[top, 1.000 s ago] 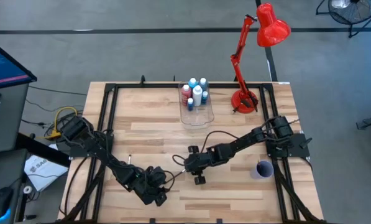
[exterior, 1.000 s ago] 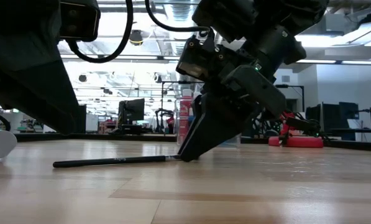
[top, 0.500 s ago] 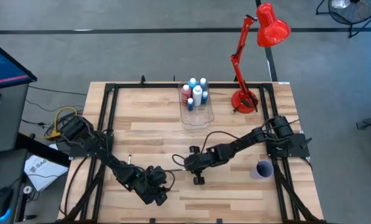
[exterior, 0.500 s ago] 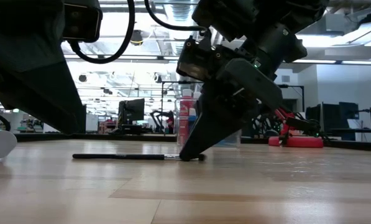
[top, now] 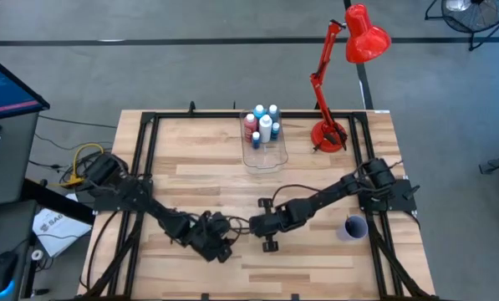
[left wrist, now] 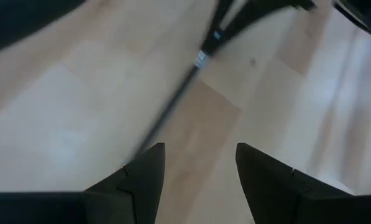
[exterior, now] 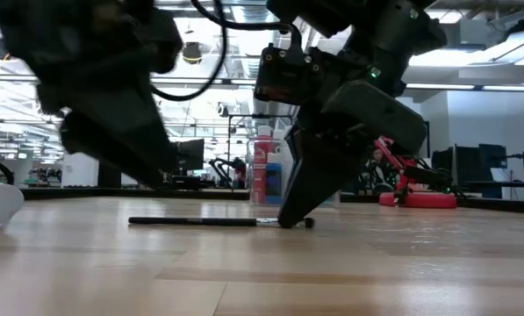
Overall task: Pick & Place Paint Supplies
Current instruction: Put the silver paintbrush into the purple cup
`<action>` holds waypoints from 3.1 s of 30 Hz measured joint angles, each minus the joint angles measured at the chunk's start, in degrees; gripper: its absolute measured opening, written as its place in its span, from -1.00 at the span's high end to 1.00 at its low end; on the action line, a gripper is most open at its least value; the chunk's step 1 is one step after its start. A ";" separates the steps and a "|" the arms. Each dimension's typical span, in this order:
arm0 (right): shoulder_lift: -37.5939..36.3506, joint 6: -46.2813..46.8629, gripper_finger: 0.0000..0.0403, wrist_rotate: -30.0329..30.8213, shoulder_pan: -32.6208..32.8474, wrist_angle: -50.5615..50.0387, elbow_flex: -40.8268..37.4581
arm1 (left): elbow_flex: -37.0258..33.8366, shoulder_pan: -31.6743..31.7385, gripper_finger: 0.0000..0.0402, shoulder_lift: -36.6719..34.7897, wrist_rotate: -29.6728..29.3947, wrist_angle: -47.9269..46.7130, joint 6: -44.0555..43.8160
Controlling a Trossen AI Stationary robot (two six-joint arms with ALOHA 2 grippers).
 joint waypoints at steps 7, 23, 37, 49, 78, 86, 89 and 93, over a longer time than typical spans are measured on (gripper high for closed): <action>0.23 2.47 1.00 0.42 0.82 -2.65 2.66 | -0.86 5.66 0.05 0.86 4.46 0.02 9.34; 0.39 3.73 1.00 0.04 1.01 -6.68 5.43 | -4.98 5.45 -0.31 1.01 5.03 4.75 19.28; -1.33 7.05 1.00 0.12 0.42 -4.88 5.69 | -4.98 5.23 -0.12 1.01 6.69 5.91 19.68; -1.68 7.45 1.00 0.13 -0.28 -5.04 5.60 | -4.98 5.23 0.14 1.01 7.24 6.04 19.61; -1.68 7.87 0.99 -0.51 -0.45 -5.09 5.65 | -4.98 5.10 0.97 1.05 14.43 7.07 17.90; -3.07 14.39 0.66 -0.95 -1.04 -8.26 5.63 | -4.98 3.94 0.98 1.05 15.74 7.00 13.28; -5.47 18.67 0.47 -1.37 -2.23 -10.60 5.67 | -4.98 2.46 0.99 1.05 14.31 7.02 10.09; -9.76 19.95 0.20 -1.36 -4.34 -11.90 5.60 | -4.98 -0.10 0.98 0.96 9.39 7.12 4.12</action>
